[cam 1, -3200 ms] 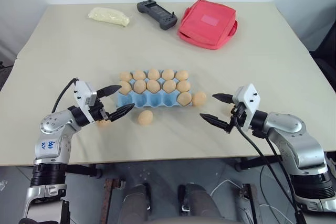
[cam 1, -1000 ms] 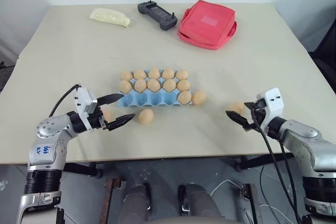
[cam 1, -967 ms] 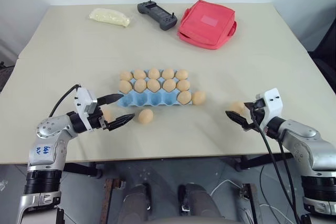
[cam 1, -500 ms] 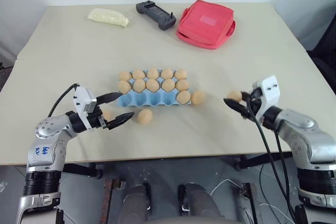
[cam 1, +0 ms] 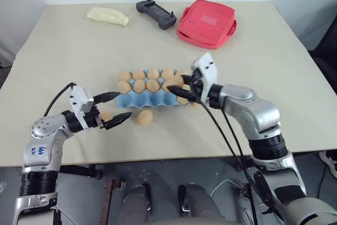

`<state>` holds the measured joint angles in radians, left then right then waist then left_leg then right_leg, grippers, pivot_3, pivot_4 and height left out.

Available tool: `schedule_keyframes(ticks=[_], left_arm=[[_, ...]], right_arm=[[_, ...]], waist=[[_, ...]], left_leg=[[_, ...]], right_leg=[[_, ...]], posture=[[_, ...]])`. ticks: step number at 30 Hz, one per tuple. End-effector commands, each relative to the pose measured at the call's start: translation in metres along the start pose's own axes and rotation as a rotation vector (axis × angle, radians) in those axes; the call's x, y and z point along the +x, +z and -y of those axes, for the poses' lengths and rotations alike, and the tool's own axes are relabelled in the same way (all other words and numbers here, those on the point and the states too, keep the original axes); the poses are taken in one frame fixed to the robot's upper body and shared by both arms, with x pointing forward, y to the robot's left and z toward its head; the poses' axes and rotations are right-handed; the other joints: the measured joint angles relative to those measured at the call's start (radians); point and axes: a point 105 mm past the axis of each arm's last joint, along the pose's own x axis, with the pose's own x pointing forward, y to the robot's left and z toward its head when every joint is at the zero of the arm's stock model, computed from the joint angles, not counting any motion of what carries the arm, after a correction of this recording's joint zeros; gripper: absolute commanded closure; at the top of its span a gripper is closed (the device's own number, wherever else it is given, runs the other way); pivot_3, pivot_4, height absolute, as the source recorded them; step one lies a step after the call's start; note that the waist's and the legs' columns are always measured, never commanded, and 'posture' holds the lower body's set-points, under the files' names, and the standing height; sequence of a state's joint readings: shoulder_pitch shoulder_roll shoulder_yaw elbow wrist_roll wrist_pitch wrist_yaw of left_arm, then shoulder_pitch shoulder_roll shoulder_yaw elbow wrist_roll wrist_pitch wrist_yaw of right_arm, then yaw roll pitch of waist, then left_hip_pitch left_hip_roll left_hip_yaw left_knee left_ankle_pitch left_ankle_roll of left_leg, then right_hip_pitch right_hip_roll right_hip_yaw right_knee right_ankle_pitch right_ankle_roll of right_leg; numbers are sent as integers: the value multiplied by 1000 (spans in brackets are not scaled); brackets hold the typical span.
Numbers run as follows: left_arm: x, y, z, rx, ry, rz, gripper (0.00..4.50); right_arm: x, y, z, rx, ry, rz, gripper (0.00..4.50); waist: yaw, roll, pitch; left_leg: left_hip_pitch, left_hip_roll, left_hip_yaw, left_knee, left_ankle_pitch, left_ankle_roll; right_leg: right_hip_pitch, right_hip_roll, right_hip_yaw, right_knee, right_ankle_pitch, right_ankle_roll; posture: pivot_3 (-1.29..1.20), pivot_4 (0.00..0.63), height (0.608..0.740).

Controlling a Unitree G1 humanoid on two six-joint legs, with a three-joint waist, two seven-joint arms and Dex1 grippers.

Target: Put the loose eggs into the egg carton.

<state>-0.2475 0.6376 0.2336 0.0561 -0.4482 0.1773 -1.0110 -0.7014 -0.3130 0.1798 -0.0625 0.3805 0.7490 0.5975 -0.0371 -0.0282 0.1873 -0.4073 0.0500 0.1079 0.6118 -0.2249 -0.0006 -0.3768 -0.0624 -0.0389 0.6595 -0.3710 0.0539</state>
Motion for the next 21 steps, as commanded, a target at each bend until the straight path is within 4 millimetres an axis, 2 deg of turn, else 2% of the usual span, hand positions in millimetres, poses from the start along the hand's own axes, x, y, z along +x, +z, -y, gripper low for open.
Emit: schedule_keyframes(ticks=[1, 9, 15, 21], left_arm=[[-9, 8, -2, 33, 29, 19, 0], [-9, 6, 1, 31, 52, 27, 0], [-7, 7, -1, 37, 61, 34, 0], [-2, 9, -3, 44, 56, 41, 0]], right_arm=[[6, 12, -8, -44, 36, 40, 2249], [22, 2, -10, -53, 44, 23, 2249], [24, 7, -1, -76, 12, 40, 184], [12, 17, 5, -100, -8, 66, 84]], waist=[[0, 0, 0], [-12, 0, 0], [-21, 0, 0], [-20, 0, 0]], left_leg=[[0, 0, 0, 0, 0, 0], [0, 0, -1, 0, 0, 0], [0, 0, -1, 0, 0, 0], [0, 0, -1, 0, 0, 0]], right_leg=[[0, 0, 0, 0, 0, 0], [0, 0, -1, 1, 0, 0], [0, -1, -1, 1, 0, 0], [0, -1, -1, 1, 0, 0]], posture=[[0, 150, 740], [0, 150, 740], [0, 150, 740], [0, 150, 740]])
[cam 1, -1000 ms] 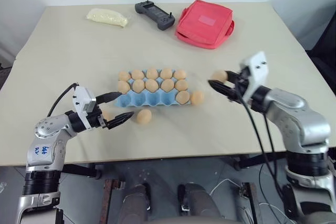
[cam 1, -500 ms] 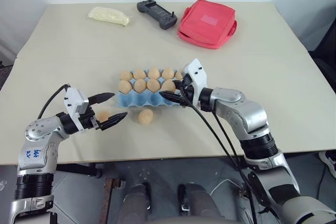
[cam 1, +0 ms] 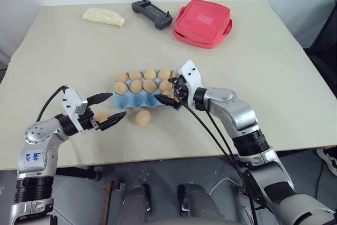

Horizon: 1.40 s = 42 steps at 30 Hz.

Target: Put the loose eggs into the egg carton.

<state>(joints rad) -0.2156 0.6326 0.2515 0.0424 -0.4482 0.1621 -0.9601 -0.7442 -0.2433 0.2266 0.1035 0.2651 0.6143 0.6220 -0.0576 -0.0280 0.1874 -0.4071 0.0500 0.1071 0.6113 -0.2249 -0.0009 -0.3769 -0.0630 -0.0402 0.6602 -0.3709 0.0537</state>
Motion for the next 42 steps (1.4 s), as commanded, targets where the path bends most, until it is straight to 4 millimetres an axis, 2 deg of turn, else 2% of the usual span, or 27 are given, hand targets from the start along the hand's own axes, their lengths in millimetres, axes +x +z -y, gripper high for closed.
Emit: schedule_keyframes(ticks=[1, 4, 8, 18, 22, 27, 32, 42], left_arm=[[4, 12, 0, 40, -10, 42, 0], [5, 13, -1, 41, -13, 45, 0], [4, 13, 0, 31, -25, 43, 0], [-8, 0, -12, -8, 13, 11, 0], [-10, 0, -12, -10, 14, 11, 0], [-13, 3, -11, -10, 14, 8, 0], [-19, 4, -7, -17, 6, -6, 0], [-30, 8, -3, -3, 34, -13, 0]], right_arm=[[-17, 31, 5, -55, -8, 96, 84], [-39, 40, 5, -68, 4, 133, 84], [-78, 34, 8, -85, 0, 116, 84], [-181, -25, 36, -65, -152, -95, 84], [-199, -37, 38, -56, -170, -137, 84], [-196, -37, 38, -59, -155, -127, 84], [-163, -35, 38, -73, -55, -75, 84], [-106, -38, 61, -151, 94, -84, 84]], waist=[[1, 0, 0], [3, 0, 0], [7, 0, 0], [9, 0, 0], [7, 0, 0], [7, 0, 1], [2, 0, 1], [4, 1, 2]], left_leg=[[0, 0, 0, 0, 0, 0], [0, 0, 0, 0, 0, 0], [-1, 0, -1, -1, -1, 0], [-1, 0, -1, -1, -1, 1], [0, 0, 0, 0, -1, 1], [1, 0, 0, 0, 0, 1], [1, 0, 0, 0, 0, 0], [1, 0, 0, 0, 0, 0]], right_leg=[[0, 0, 0, 0, 0, 0], [0, 0, 0, -1, 0, 0], [0, 0, -1, -3, 0, 0], [1, 0, -1, -4, 0, 0], [1, 0, 0, -4, 0, 0], [2, 0, 0, -2, 0, 0], [2, 0, 0, -2, 0, 0], [1, 0, 0, -3, 0, 0]], posture=[[0, 150, 740], [0, 150, 740], [0, 150, 740], [0, 150, 740], [0, 150, 740], [0, 150, 740], [0, 150, 740], [0, 150, 740]])
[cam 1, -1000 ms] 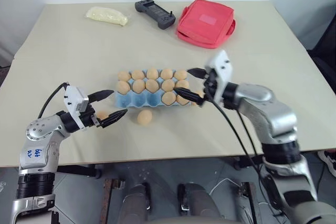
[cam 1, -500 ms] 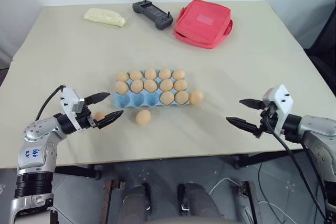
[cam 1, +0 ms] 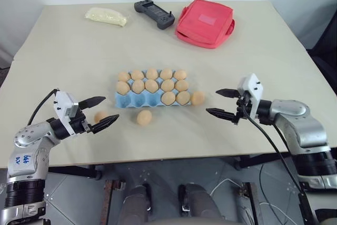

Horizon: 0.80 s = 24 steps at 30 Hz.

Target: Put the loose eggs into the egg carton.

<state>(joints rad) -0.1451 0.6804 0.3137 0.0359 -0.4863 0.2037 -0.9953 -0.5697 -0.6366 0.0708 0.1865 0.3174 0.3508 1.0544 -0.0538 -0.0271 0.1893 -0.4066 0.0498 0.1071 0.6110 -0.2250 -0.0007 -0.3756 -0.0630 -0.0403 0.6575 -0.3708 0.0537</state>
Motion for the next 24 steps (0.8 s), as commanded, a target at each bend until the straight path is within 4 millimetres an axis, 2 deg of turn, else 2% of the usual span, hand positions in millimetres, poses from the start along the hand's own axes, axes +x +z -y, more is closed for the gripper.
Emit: schedule_keyframes(ticks=[1, 12, 17, 20, 24], left_arm=[[-7, 15, 1, 46, 15, 29, 0], [-15, 14, 9, 49, 61, 30, 0], [-17, 13, 11, 49, 75, 31, 0], [-18, 13, 12, 48, 78, 33, 0], [-18, 13, 12, 48, 82, 34, 0]], right_arm=[[10, 5, 8, -61, 33, 5, 84], [49, -5, 17, -108, 130, -55, 84], [61, -6, 25, -90, 75, -38, 84], [63, -6, 24, -72, 81, -25, 649], [57, -5, 23, -78, 89, -19, 1983]], waist=[[0, 0, 0], [-5, 1, 0], [-7, 1, 1], [-6, 1, 1], [-6, 1, 1]], left_leg=[[0, 0, 0, 0, 0, 0], [0, 0, 0, 0, 0, 0], [0, 0, 0, 0, 0, 0], [0, 0, 0, 0, 0, 0], [0, 0, 0, 0, 0, 0]], right_leg=[[0, 0, 0, 0, 0, 0], [0, 0, 0, 1, 0, 0], [0, 0, 0, 1, 0, 0], [0, 0, 0, 1, 0, 0], [0, 0, 0, 1, 0, 0]], posture=[[0, 150, 740], [0, 150, 740], [0, 150, 740], [0, 150, 740], [0, 150, 740]])
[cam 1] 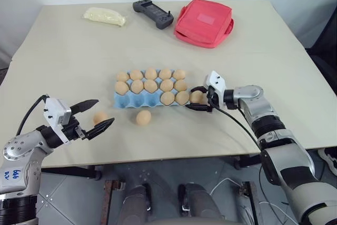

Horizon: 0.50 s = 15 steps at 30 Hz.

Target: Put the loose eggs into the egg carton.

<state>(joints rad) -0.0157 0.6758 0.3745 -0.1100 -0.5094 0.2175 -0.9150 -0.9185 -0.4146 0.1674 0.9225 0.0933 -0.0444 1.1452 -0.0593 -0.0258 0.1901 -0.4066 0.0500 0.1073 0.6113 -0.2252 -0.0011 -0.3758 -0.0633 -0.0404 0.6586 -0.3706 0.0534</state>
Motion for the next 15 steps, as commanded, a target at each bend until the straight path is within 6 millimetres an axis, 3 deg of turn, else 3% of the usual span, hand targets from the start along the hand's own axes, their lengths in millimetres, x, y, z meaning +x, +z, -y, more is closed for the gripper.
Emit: schedule_keyframes(ticks=[1, 9, 15], left_arm=[[-2, 10, 1, 23, 6, 39, 0], [8, 9, -2, 17, -14, 42, 0], [15, 11, -3, 19, -43, 54, 0]], right_arm=[[-12, 13, 6, -38, -26, 44, 2115], [-39, 17, 9, -68, -113, 34, 2133], [-46, 61, 2, -102, -174, 130, 2152]], waist=[[0, 0, 0], [3, 0, 0], [-4, 1, 0]], left_leg=[[0, 0, 0, 0, 0, 0], [0, 0, 0, 0, 0, 0], [0, 1, 0, 0, 0, -1]], right_leg=[[0, 0, 0, 0, 0, 0], [0, 0, 0, 0, 0, 0], [-1, 0, 0, 1, 0, 0]], posture=[[0, 150, 740], [0, 150, 740], [0, 150, 740]])
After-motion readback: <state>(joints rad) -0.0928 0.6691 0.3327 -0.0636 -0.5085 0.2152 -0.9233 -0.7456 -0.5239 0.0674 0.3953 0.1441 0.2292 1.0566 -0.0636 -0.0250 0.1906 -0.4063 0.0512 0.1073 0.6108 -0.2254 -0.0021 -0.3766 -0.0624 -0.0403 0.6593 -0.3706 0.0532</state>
